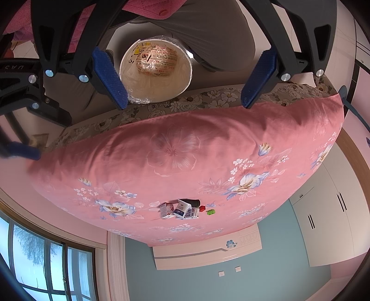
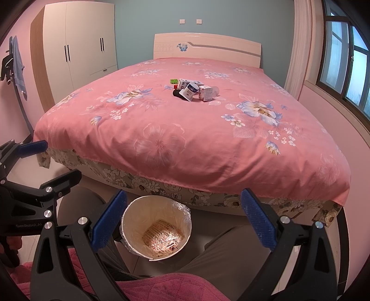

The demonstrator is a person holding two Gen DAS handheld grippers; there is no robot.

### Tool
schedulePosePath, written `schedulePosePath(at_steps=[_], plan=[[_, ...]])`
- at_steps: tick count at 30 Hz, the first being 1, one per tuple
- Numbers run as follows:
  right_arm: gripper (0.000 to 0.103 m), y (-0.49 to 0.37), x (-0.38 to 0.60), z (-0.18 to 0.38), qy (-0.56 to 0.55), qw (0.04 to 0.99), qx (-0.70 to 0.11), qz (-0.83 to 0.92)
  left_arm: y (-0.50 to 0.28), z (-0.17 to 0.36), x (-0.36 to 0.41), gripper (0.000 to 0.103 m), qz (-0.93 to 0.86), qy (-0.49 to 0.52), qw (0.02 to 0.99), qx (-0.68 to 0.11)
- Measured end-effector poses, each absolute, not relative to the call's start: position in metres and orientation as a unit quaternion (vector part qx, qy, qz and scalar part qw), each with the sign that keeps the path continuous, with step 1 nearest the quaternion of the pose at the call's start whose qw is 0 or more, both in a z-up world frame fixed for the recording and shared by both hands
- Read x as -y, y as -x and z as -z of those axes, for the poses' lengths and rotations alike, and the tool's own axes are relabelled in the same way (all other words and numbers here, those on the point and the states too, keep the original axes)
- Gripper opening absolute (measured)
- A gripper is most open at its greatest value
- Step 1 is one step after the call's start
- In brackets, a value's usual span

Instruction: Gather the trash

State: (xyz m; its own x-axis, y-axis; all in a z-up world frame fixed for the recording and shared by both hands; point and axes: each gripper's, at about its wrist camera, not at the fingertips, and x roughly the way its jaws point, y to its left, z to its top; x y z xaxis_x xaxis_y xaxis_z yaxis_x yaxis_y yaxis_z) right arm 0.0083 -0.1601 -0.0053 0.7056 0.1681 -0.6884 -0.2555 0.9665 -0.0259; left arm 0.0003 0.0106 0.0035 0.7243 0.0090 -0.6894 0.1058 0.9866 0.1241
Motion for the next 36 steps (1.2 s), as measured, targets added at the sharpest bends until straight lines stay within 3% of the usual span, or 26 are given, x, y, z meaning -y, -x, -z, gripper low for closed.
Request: schedulePosePath(at_steps=[25, 36], plan=[[0.096, -0.015, 0.155, 0.020, 0.063, 0.911, -0.389, -0.119, -0.005, 0.014, -0.015, 0.100, 0.024, -0.076, 0.918, -0.388], [0.096, -0.062, 0.157, 0.028, 0.049, 0.898, -0.420, -0.122, -0.053, 0.028, -0.026, 0.100, 0.027, -0.061, 0.903, -0.424]])
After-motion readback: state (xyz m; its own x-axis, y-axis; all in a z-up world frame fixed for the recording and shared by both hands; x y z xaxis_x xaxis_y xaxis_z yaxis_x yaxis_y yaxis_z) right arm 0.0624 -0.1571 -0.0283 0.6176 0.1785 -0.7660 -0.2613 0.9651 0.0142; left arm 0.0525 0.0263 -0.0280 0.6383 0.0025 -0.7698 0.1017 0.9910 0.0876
